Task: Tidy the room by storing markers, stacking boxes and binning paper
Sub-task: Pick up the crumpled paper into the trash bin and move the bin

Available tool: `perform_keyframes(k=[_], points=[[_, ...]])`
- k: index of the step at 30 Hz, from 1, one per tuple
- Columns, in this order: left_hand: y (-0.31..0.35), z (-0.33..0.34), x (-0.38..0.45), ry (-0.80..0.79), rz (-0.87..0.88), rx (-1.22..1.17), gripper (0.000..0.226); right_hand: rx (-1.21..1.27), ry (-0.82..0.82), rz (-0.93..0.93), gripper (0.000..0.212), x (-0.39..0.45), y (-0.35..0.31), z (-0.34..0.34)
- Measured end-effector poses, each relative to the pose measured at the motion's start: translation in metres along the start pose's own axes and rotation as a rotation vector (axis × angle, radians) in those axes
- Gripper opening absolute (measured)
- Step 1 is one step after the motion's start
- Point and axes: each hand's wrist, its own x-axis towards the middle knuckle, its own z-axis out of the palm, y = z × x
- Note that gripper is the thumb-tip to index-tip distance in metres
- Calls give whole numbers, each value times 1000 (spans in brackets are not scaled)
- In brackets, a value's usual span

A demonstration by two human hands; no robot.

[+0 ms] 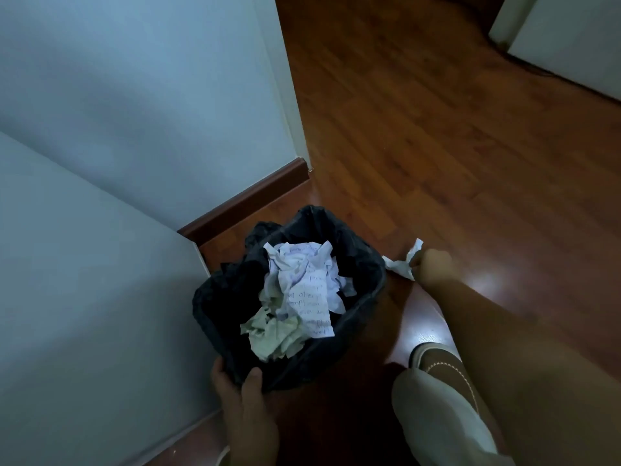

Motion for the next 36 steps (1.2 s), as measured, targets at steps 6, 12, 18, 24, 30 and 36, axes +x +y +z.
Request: perform_keyframes(k=[6,12,18,24,30,36], points=[[-1,-22,1,-128,72,109,55,164,193,-127,32,-26,9,-12],[2,-25,-12,-144,22,12,48,60,66,-116,73,-18,34,-2],[-23,-22,2,43,47,-149,50,-124,-152,-12,82,18,34,60],[-39,-13,7,80,-88,-97,70,5,-228,67,95,13,63,73],[-16,5,4,-56,-218,-100,62,1013,195,11,14,-6,27,-9],[15,-15,-5,-222,-383,-122,61,1520,-37,-391,28,-117,-56,-82]])
